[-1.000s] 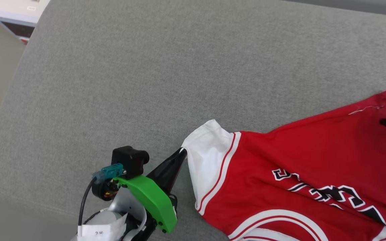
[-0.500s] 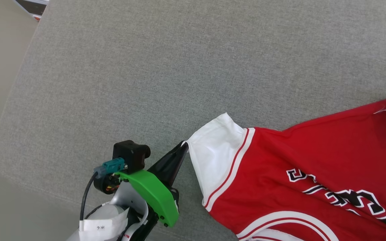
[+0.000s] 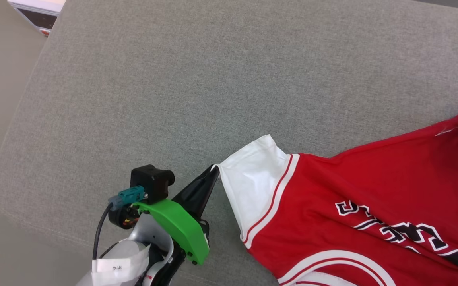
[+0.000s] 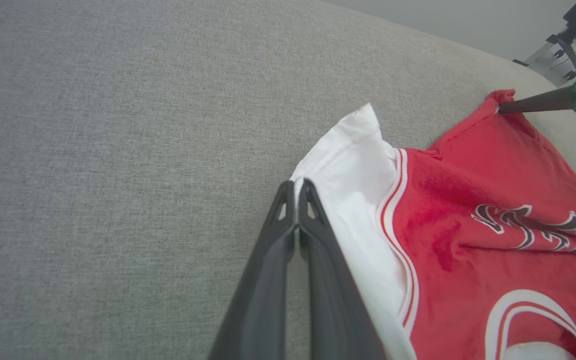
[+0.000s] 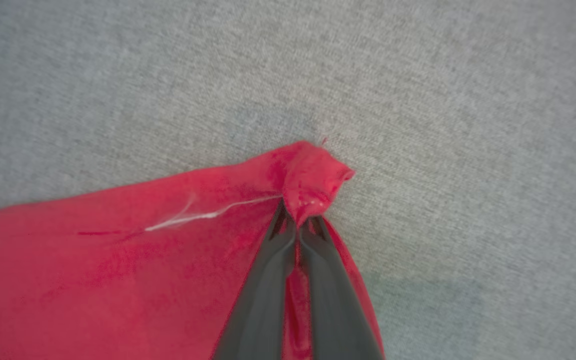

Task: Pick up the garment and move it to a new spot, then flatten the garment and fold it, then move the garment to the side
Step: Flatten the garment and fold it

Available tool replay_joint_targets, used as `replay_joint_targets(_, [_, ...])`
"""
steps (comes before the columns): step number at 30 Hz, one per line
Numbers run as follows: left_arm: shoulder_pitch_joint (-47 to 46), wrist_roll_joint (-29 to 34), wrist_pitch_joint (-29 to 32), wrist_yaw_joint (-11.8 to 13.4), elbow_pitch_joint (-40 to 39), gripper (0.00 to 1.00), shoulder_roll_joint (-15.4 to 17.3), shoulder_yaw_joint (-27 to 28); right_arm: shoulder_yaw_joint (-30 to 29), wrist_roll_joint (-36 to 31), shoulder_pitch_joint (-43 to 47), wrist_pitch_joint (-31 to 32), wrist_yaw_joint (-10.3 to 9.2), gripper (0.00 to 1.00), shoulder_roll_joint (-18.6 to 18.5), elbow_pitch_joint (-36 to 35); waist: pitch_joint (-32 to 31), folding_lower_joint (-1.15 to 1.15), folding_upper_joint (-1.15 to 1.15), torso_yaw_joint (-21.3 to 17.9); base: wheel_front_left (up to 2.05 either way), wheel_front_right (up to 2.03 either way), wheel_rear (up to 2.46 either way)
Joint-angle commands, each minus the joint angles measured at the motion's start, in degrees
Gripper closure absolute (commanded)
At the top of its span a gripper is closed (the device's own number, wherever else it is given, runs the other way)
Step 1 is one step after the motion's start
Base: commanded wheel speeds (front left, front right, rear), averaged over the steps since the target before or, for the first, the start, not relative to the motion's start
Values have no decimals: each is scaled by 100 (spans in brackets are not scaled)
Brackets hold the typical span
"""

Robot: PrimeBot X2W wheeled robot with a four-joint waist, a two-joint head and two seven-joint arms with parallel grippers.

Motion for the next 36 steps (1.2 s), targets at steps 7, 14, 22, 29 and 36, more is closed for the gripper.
replay_joint_targets(7, [-46,-15,-126,85,-38,100,163,179,234,139,-192,-1081,-5,100,53,220,-620,0,0,-374,0,0,0])
replay_joint_targets(14, [-25,-1,-221,239,-195,100,398,455,373,393,-197,-1757,-5,100,-54,286,-1127,0,0,-723,0,0,0])
replay_joint_targets(22, [-280,137,-308,383,-584,100,738,836,280,634,-80,-2254,-5,100,-185,-56,-1526,0,0,-1149,0,0,0])
replay_joint_targets(29, [-728,226,-314,523,-908,100,936,1198,59,591,86,-2575,-5,100,-259,-616,-1798,0,0,-1470,0,0,0])
replay_joint_targets(36, [-1217,382,-393,736,-1290,100,1045,1560,-332,546,183,-2646,-5,100,-80,-1257,-2053,0,0,-1740,0,0,0])
